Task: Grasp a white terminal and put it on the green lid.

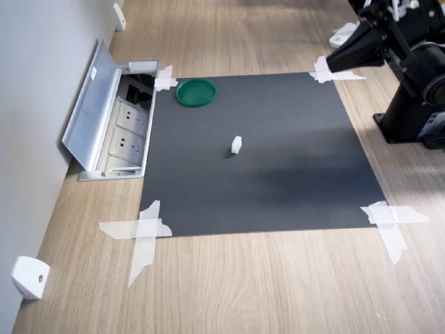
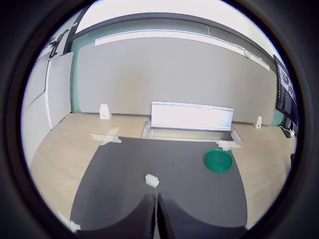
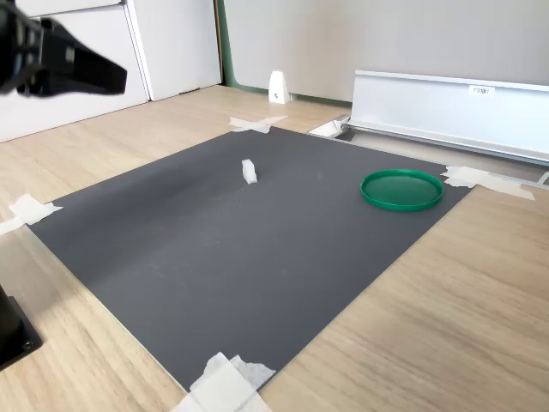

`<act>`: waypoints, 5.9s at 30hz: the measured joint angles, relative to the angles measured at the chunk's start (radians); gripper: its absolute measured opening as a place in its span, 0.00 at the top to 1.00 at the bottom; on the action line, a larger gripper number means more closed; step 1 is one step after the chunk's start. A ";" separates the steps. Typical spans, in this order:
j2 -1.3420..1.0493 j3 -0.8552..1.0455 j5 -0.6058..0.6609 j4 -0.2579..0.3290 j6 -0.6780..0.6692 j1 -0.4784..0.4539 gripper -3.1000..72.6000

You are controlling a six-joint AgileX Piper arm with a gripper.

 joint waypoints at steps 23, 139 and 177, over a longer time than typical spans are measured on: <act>0.814 -0.618 0.308 -0.049 -0.184 0.000 0.97; 1.523 -1.153 0.592 -0.090 -0.773 0.031 0.85; 1.778 -1.239 0.464 -0.136 -0.879 -0.335 0.85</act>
